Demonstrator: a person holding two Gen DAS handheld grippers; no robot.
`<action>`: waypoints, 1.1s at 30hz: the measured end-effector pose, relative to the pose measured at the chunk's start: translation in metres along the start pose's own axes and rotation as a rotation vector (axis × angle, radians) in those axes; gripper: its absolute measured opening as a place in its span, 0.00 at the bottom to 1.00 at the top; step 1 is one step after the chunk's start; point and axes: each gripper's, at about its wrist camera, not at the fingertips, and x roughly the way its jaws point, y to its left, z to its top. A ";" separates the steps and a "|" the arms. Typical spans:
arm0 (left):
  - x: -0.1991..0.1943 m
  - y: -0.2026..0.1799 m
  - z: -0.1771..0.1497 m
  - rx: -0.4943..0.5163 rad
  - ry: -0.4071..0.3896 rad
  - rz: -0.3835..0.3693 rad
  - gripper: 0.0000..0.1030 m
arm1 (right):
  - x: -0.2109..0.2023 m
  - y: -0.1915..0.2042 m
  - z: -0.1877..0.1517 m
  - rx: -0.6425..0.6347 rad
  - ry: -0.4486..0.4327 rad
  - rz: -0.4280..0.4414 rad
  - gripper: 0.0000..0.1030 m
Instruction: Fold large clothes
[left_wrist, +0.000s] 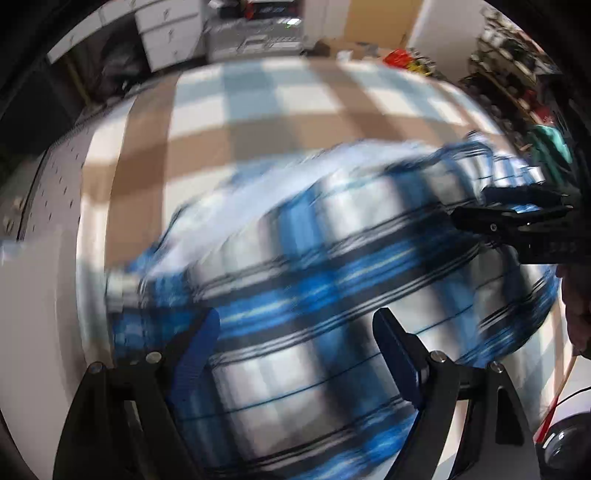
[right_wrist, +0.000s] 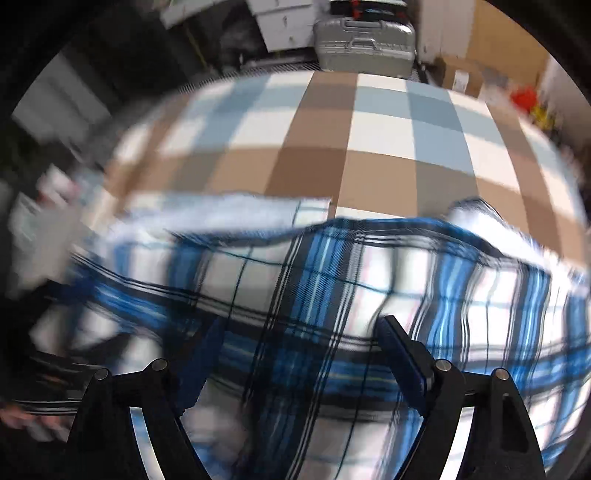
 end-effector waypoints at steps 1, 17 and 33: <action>0.004 0.007 -0.003 -0.007 0.005 0.008 0.79 | 0.006 0.006 -0.001 -0.020 0.005 -0.039 0.82; -0.029 0.023 -0.053 -0.024 -0.058 -0.120 0.81 | -0.064 -0.031 -0.068 -0.025 -0.163 0.038 0.83; -0.035 0.010 -0.050 0.021 -0.070 -0.036 0.83 | -0.048 -0.087 -0.099 0.059 -0.152 -0.050 0.88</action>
